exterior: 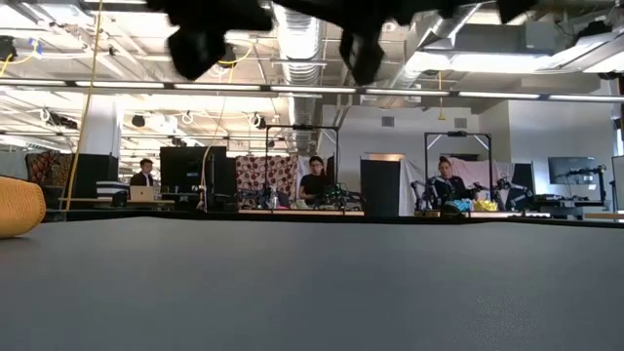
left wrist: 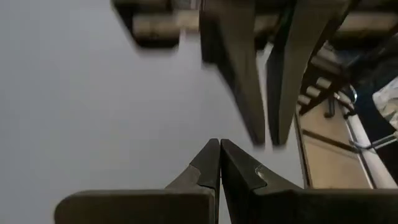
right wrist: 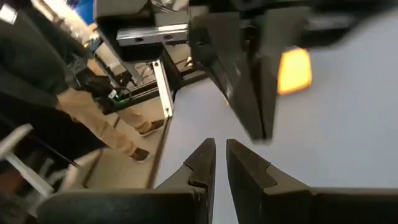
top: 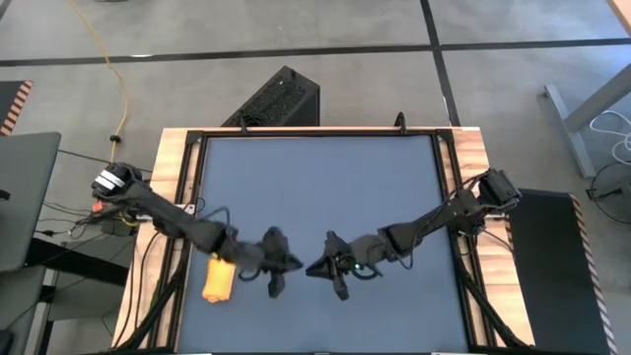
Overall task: Roll towel
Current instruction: Return to Home Position
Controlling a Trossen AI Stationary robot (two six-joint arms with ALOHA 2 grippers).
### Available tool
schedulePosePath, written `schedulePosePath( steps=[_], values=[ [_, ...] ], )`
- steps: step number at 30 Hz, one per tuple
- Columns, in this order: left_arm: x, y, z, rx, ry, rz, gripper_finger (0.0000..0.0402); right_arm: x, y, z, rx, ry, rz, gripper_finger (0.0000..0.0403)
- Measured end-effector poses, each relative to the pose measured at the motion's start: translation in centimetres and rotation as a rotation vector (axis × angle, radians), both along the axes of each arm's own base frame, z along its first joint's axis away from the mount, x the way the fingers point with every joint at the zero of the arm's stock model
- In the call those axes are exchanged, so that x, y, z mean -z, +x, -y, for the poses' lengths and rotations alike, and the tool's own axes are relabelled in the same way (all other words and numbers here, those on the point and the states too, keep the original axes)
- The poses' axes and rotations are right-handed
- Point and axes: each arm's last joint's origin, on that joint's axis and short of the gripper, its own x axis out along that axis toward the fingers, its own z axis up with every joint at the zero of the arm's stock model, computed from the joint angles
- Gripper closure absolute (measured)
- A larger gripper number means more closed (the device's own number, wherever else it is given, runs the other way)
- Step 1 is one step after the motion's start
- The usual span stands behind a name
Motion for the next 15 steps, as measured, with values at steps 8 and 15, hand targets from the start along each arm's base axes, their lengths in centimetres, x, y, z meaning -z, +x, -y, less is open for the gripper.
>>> schedulePosePath(
  steps=[8, 15],
  values=[
    [-4.2, -5.0, -6.7, -0.075, 0.154, 0.112, 0.0401, -4.2, -1.1, 6.4, 0.051, -0.225, 0.047, 0.0363],
    [-2.7, -12.5, -10.1, -0.187, 0.114, 0.267, 0.0401, -6.9, -3.4, 13.5, -0.019, -0.222, 0.039, 0.0387]
  ],
)
